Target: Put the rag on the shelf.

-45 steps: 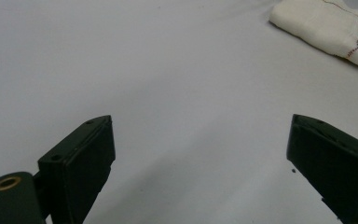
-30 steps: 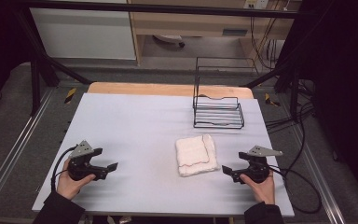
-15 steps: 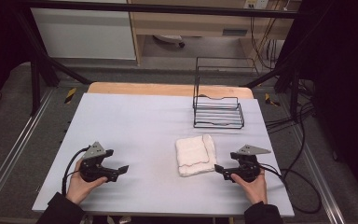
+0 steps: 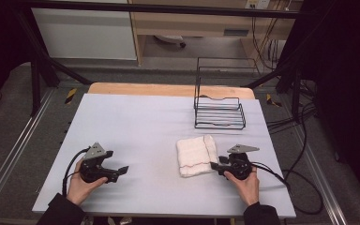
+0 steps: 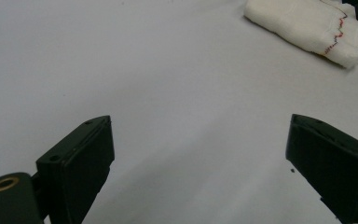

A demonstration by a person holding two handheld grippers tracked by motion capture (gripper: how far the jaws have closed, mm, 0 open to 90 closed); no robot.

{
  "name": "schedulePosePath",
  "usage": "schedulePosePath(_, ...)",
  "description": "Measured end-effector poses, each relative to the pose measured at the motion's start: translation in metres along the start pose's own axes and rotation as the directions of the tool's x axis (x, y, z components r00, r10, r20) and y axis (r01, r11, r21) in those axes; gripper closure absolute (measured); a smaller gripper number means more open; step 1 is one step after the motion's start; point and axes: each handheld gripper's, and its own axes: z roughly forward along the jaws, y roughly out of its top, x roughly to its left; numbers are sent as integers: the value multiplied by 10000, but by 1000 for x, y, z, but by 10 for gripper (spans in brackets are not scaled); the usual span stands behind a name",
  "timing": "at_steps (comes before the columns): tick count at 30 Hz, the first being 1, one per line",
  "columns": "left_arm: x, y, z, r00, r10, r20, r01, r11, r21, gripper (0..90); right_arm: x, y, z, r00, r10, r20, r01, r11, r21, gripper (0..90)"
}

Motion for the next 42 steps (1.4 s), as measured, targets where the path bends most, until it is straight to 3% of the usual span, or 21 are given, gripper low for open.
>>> schedulePosePath(7, 2, -1, -1, 10000, -73, -57, 73, 10000, -3, 82, 0, 0, 1, 9986, 409, -328, -398, 9986, 347, 627)
schedulePosePath(17, 2, -1, -2, 9999, -48, -96, 48, 10000, 21, 86, 3, 0, -1, 9944, 945, -473, -930, 9951, 323, 824)
schedulePosePath(23, 3, -1, -3, 9999, -99, -115, 99, 10000, -2, 89, 6, 0, -5, 9908, 1232, -561, -1209, 9918, 416, 844)
schedulePosePath(38, 1, -2, -4, 9999, -80, -112, 80, 10000, 41, 90, 23, -12, -21, 9890, 1358, -589, -1328, 9898, 515, 844)
schedulePosePath(42, 1, -2, -3, 9999, -81, -122, 82, 9999, 60, 91, 21, -13, -19, 9943, 1023, -290, -1014, 9944, 314, 837)
